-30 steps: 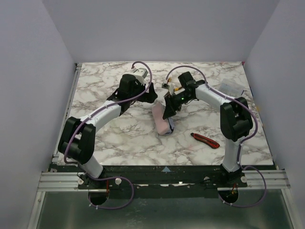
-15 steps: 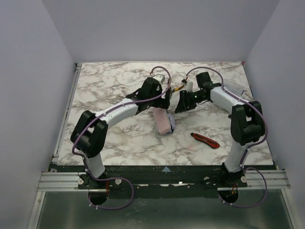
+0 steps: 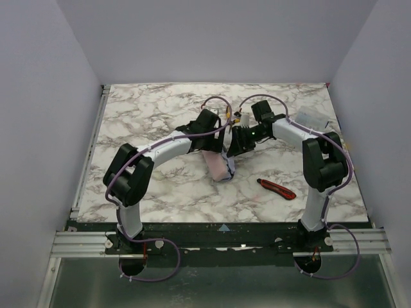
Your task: Open the umbrella
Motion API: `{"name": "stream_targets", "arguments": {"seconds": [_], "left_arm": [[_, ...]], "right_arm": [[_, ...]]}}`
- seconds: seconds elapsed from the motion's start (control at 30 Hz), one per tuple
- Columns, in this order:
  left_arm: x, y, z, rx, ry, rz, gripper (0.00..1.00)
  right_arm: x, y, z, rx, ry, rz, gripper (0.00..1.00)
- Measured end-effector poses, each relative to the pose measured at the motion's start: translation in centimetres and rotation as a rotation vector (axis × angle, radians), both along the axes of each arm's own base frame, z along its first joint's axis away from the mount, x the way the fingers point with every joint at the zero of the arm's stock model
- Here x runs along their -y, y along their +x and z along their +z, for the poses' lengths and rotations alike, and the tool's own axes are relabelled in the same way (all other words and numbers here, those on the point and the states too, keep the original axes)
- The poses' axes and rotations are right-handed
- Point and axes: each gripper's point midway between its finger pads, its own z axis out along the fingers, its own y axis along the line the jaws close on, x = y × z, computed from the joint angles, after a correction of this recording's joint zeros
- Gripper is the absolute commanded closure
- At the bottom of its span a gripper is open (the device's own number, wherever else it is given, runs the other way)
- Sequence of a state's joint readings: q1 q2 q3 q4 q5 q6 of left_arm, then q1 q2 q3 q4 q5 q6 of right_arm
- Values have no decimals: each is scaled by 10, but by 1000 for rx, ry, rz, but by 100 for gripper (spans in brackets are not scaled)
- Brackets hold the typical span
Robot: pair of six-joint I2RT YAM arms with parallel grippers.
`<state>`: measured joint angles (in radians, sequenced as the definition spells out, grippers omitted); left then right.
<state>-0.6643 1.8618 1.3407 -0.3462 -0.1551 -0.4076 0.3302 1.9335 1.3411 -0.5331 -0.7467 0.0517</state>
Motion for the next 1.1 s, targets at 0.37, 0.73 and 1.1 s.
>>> {"name": "stream_targets", "arguments": {"seconds": [0.37,0.73,1.1], "left_arm": [[-27,-22,22,-19,-191,47,11],[-52,-43,-3,-114,-250,76,36],[-63,-53,-6,-124,-254,98,52]], "right_arm": [[-19,-3,5,54,-26,61,29],[-49,-19,-6,184,-201,163,25],[-60,-15,-33,231,-339,204,55]]}}
